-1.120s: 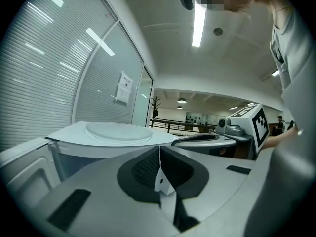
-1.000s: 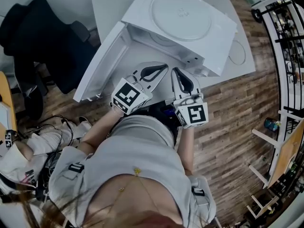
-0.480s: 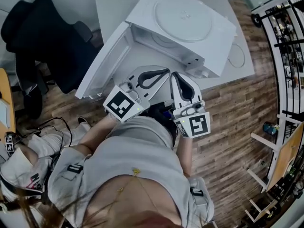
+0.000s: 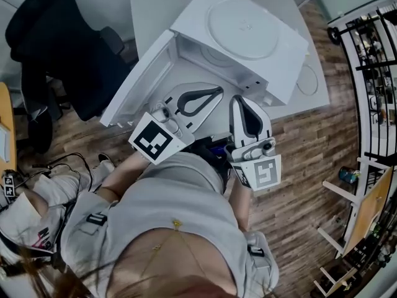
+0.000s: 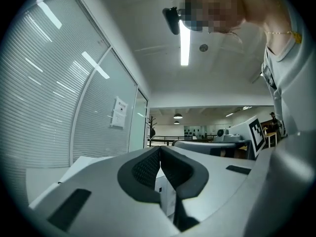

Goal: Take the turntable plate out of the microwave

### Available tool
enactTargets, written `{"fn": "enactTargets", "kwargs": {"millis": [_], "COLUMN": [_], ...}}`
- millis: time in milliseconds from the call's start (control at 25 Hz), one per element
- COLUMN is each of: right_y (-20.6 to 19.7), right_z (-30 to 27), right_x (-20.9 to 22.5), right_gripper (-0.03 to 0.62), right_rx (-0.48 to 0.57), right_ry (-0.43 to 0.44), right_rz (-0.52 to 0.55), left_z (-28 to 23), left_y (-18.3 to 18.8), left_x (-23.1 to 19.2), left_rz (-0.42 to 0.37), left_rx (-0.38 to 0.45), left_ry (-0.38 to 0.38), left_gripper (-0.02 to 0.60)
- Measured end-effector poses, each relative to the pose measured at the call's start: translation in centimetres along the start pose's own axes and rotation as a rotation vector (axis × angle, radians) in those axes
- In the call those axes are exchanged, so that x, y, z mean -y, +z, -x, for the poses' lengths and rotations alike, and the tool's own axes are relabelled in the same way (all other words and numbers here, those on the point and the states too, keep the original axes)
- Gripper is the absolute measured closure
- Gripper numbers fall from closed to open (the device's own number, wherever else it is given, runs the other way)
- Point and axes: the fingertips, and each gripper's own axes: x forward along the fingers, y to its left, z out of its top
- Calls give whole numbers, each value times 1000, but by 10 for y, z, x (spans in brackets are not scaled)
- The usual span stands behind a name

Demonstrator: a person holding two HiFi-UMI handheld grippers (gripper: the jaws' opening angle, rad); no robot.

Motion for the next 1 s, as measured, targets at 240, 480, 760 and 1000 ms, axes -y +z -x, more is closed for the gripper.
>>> {"fn": "enactTargets", "kwargs": {"millis": [240, 480, 760, 1000], "right_y": [-1, -14, -18, -21], "right_z": [-1, 1, -1, -3], "right_x": [-7, -4, -5, -5], "right_gripper": [576, 577, 577, 577], "right_rx": [-42, -88, -102, -113], "right_ry": [5, 4, 12, 8], "right_rz": [34, 35, 43, 41], "left_z": [2, 0, 1, 1], "left_y": [-4, -14, -18, -20], "left_x": [6, 6, 5, 2], "left_rz": [8, 23, 21, 16], "left_rx": [-19, -44, -55, -60], "left_ry": [-22, -24, -15, -16], "left_gripper": [552, 552, 552, 552]}}
